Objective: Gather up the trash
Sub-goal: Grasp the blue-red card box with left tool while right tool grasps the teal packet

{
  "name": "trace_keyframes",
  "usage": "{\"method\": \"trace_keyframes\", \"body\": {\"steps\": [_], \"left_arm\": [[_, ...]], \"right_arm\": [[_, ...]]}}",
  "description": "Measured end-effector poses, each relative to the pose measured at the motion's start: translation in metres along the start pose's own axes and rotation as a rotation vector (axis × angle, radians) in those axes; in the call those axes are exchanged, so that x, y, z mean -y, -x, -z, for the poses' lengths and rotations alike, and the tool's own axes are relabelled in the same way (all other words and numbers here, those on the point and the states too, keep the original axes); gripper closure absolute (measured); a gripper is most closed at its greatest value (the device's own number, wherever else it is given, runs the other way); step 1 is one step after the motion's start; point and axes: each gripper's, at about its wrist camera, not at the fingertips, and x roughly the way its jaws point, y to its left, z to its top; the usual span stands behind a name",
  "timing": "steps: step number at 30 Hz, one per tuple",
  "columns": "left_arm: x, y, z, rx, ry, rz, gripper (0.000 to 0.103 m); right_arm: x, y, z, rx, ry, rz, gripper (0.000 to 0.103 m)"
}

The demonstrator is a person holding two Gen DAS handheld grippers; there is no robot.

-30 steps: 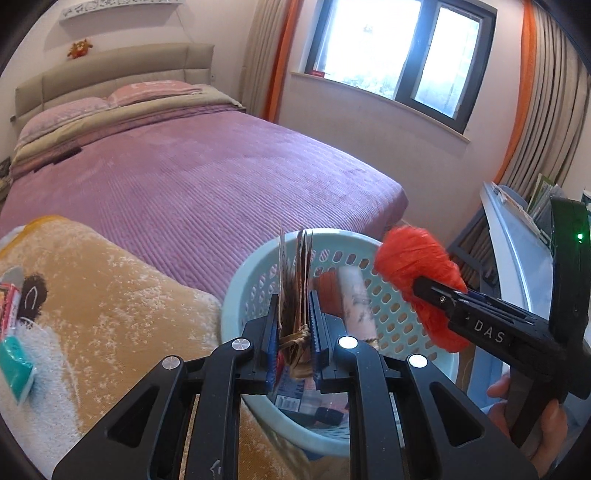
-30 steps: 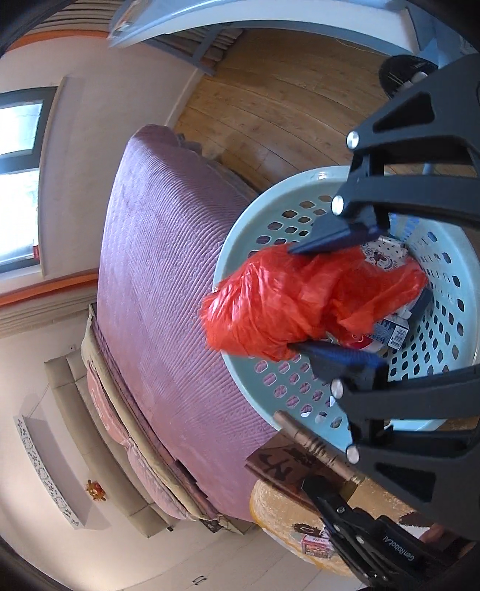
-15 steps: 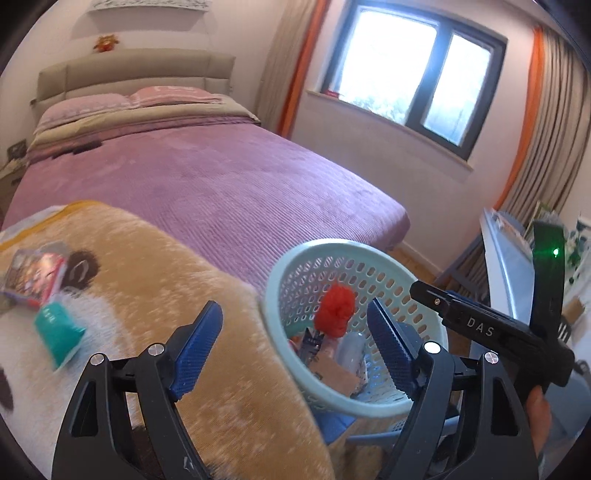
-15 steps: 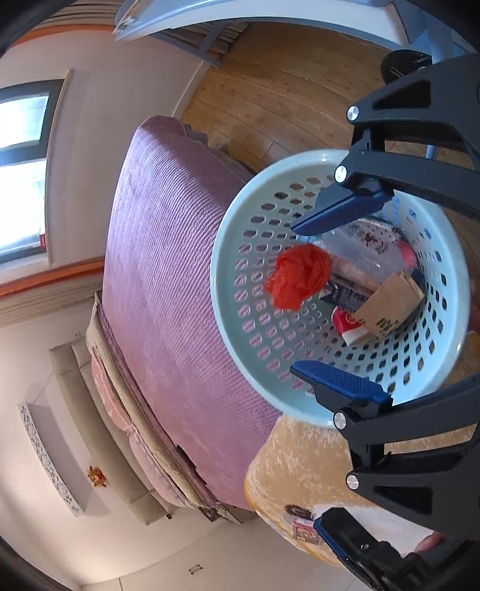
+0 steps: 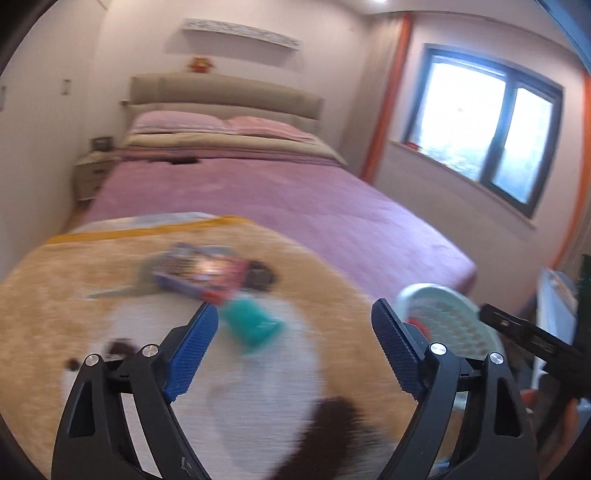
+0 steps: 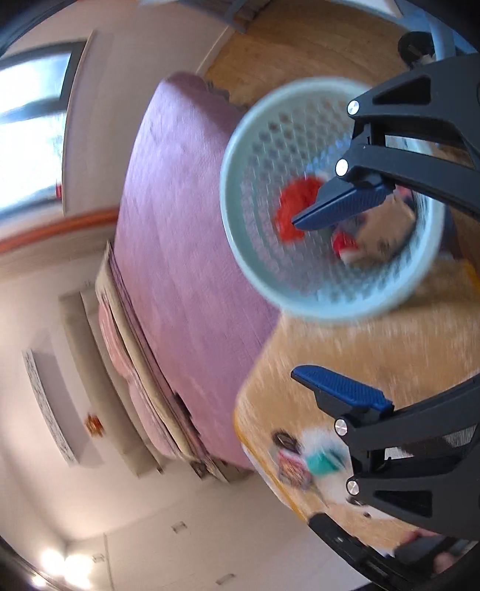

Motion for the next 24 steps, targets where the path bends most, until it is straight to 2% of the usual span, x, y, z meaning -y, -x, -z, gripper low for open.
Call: {"method": "trace_keyframes", "body": {"steps": [3, 7, 10, 15, 20, 24], "left_arm": [[-0.028, -0.005, 0.002, -0.005, -0.012, -0.124, 0.02], [-0.07, -0.013, 0.007, -0.037, 0.036, -0.215, 0.02], [-0.096, -0.014, 0.01, -0.049, 0.103, -0.238, 0.021], [-0.124, -0.014, 0.013, -0.049, 0.156, -0.25, 0.022], [-0.133, -0.016, 0.015, -0.052, 0.193, -0.215, 0.022], [-0.135, -0.016, 0.016, -0.044, 0.203, -0.217, 0.022]], "right_arm": [[-0.041, -0.014, 0.014, -0.033, 0.061, -0.04, 0.032], [-0.101, -0.029, 0.032, -0.074, 0.186, -0.102, 0.032], [-0.135, -0.036, 0.035, -0.071, 0.281, -0.128, 0.032], [-0.157, -0.06, 0.031, -0.129, 0.319, -0.171, 0.032], [-0.179, -0.089, 0.03, -0.172, 0.373, -0.205, 0.032], [-0.186, -0.112, 0.03, -0.202, 0.378, -0.204, 0.032]]}}
